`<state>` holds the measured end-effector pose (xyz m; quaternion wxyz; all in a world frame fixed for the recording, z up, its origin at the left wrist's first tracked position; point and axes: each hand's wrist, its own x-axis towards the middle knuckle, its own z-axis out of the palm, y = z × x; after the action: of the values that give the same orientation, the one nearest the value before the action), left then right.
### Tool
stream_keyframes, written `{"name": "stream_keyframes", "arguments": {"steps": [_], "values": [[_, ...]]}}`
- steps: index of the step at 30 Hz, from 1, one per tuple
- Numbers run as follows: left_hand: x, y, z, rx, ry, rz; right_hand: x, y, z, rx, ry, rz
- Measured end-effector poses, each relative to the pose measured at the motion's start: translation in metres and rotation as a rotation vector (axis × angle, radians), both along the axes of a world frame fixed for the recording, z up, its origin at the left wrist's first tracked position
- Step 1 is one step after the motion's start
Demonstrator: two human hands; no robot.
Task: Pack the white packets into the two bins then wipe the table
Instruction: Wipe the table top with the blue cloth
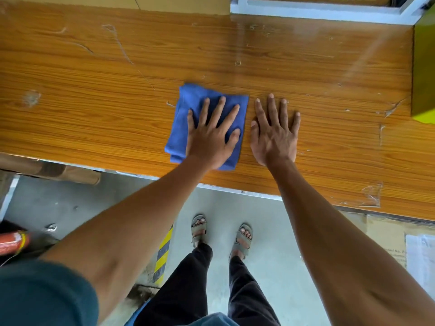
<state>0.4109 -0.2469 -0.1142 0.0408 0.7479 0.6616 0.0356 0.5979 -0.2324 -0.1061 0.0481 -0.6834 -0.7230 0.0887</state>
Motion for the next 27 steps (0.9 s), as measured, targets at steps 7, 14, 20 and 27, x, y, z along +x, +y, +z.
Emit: {"name": "stream_keyframes", "arguments": {"steps": [7,14,20,27], "values": [[-0.005,-0.042,0.005,-0.055,0.019,0.009,0.000,0.002,0.000,0.002,-0.010,-0.001],[0.006,0.063,0.007,-0.071,0.008,0.051,0.001,0.002,-0.002,0.013,-0.010,-0.002],[-0.007,-0.041,0.004,-0.023,0.005,-0.005,0.001,0.001,0.000,0.008,-0.003,0.003],[-0.003,0.008,0.002,-0.016,-0.016,0.114,0.000,0.002,-0.001,0.013,0.000,-0.004]]}}
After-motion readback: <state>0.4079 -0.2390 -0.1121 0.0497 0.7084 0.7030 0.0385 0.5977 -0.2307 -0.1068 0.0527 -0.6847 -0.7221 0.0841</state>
